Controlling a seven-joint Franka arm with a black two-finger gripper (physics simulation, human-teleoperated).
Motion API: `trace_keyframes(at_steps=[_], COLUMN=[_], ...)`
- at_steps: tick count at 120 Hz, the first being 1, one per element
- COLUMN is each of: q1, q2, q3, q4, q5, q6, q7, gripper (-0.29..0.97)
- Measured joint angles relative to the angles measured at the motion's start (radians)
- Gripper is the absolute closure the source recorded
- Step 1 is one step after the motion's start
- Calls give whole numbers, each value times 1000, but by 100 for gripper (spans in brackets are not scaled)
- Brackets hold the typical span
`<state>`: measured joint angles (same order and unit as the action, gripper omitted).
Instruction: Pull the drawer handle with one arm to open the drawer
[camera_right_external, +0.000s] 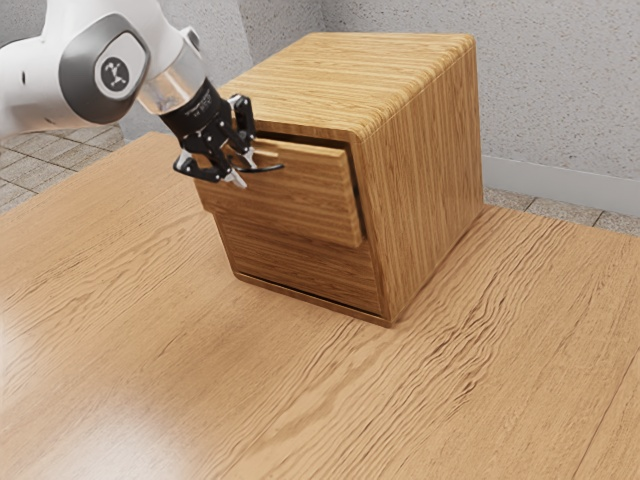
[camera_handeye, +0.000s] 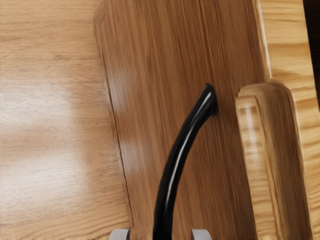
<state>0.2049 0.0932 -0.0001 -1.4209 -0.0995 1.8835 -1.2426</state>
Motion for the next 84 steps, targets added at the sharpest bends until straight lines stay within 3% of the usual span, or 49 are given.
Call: trace_keyframes(at_steps=[84], q1=[6], q2=[-111], q3=[13], q4=[-129], q5=[1], q6=[1], q7=[-4], gripper=[61])
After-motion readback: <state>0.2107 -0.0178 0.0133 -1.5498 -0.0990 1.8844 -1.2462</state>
